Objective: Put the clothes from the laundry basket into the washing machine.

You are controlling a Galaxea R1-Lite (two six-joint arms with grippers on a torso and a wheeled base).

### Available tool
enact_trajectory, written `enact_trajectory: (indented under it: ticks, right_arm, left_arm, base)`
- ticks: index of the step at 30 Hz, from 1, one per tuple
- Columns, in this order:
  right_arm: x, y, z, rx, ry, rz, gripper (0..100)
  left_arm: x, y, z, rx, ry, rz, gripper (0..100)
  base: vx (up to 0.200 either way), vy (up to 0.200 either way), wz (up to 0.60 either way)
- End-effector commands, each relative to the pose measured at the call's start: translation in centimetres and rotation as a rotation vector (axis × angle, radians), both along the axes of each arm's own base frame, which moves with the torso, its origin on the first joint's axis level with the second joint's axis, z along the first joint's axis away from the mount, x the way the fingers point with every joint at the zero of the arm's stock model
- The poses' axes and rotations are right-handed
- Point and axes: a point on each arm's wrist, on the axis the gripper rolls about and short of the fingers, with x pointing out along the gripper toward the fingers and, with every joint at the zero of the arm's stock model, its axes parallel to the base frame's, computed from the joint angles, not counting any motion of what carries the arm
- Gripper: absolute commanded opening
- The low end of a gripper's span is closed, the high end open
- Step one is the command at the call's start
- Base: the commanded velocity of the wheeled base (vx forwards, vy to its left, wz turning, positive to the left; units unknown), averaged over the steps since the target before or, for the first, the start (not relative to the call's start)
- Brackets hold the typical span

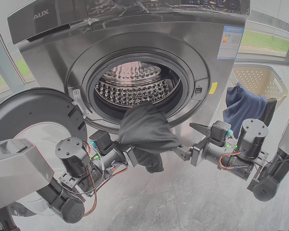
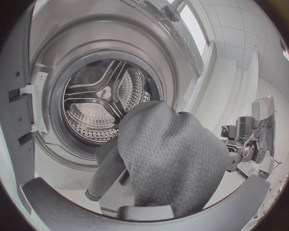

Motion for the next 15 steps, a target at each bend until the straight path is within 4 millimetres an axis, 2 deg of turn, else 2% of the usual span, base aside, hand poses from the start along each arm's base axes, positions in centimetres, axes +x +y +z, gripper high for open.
enact_trajectory:
  ticks: [1,4,7,11,14,15]
  right_arm:
    - [-3.2,-2.6,0.2,-0.074,0.004,0.067,100]
    - [-4.6,-3.4,-0.5,-0.107,0.038,0.096,100]
    - [-5.0,-3.6,0.6,-0.098,-0.007,0.120,100]
    - [-4.9,-3.8,1.3,-0.079,-0.031,0.103,100]
    - [-4.7,-4.1,1.2,-0.080,-0.029,0.088,100]
    - [-4.0,-4.9,1.2,-0.079,-0.028,0.048,100]
  left_arm:
    - [-2.8,1.5,1.9,-0.005,-0.015,-0.001,0]
    - [-4.3,2.6,2.4,-0.001,-0.006,0.003,0]
    - [-5.6,3.6,2.2,0.019,0.012,0.015,0]
    - [-7.4,5.3,1.4,0.060,0.053,0.037,0]
    - [-7.7,5.5,1.4,0.065,0.058,0.035,0]
    - [-7.9,5.6,1.2,0.092,0.051,0.038,0]
  base:
    - [0.000,0.000,0.00]
    - [0.000,0.000,0.00]
    - [0.000,0.000,0.00]
    - [0.000,0.000,0.00]
    - [0.000,0.000,0.00]
    - [0.000,0.000,0.00]
